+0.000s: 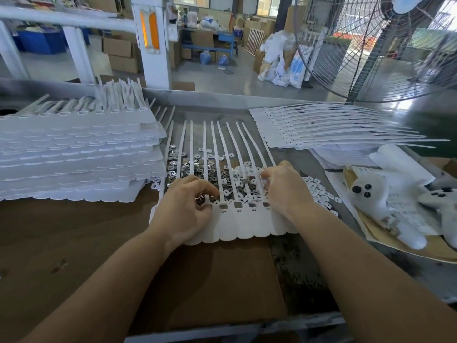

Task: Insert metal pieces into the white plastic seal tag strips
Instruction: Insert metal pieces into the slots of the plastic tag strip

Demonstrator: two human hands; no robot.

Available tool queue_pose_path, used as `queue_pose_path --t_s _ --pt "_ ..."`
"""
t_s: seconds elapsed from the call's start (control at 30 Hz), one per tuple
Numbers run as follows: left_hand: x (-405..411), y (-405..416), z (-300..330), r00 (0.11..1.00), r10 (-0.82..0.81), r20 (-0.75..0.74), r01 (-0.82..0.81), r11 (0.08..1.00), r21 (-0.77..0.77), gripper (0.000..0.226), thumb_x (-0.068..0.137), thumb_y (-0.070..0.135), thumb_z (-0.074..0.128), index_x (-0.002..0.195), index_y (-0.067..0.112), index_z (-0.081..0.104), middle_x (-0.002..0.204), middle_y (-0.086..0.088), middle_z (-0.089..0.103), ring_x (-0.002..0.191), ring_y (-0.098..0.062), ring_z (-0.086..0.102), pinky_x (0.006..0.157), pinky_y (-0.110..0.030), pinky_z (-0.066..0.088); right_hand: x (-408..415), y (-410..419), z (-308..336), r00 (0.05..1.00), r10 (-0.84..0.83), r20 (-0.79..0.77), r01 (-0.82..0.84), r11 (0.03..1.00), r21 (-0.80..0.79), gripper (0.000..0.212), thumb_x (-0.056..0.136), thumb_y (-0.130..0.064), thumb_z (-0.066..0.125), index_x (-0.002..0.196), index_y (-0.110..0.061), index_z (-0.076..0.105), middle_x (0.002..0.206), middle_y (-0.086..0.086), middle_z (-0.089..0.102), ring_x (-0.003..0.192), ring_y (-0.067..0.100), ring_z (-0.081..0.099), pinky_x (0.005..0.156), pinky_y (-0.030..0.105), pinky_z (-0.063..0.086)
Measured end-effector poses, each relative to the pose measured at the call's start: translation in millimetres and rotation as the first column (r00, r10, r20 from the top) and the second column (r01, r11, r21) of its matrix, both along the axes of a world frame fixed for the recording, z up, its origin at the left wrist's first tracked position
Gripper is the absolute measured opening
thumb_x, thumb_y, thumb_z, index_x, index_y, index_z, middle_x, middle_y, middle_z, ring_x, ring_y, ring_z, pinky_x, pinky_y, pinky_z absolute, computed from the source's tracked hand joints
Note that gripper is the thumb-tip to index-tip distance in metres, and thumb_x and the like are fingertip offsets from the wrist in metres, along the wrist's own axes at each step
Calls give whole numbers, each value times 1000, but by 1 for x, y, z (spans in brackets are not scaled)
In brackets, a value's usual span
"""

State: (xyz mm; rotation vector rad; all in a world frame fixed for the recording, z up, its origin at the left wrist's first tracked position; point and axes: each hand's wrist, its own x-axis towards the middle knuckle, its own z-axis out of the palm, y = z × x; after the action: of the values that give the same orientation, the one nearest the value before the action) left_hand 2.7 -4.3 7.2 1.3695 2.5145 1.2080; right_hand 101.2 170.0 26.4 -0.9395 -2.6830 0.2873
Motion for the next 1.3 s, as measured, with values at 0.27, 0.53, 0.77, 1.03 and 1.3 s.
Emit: queue_pose_path --t_s 0.27,0.53,0.77,1.03,1.3 --pt "2 0 -10 988 -46 -147 42 999 -30 38 87 8 49 113 34 61 101 19 41 99 0 30 94 -24 29 3 0 1 998 8 -69 -6 999 36 20 92 -8 53 108 -10 66 106 10 58 92 25 59 83 30 46" --pt "4 1 -12 923 -160 -349 62 959 -276 46 95 25 30 122 60 41 124 16 31 98 -1 17 79 -24 6 6 -1 1 992 11 -123 -5 998 55 22 93 -8 50 101 -10 71 100 9 61 87 25 59 81 34 49" --pt "6 3 -14 910 -146 -388 2 937 -349 43 96 29 25 125 60 19 134 13 22 112 -9 16 86 -33 8 6 -5 0 980 20 -196 -10 999 51 21 94 -11 50 102 -12 69 99 5 60 88 22 57 77 33 47" --pt "5 4 -15 920 -134 -368 4 943 -334 43 96 28 26 123 61 18 133 14 23 115 -7 14 87 -31 7 6 -16 2 946 55 -318 -78 995 -59 15 91 -12 58 96 -11 72 95 4 69 85 16 60 79 28 48" --pt "5 3 -15 917 -141 -374 3 938 -345 45 97 31 24 128 63 19 134 14 23 115 -10 17 88 -32 7 6 -27 -8 928 85 -364 -135 984 -116 13 90 -10 57 91 -11 70 91 6 66 84 19 59 78 33 48"
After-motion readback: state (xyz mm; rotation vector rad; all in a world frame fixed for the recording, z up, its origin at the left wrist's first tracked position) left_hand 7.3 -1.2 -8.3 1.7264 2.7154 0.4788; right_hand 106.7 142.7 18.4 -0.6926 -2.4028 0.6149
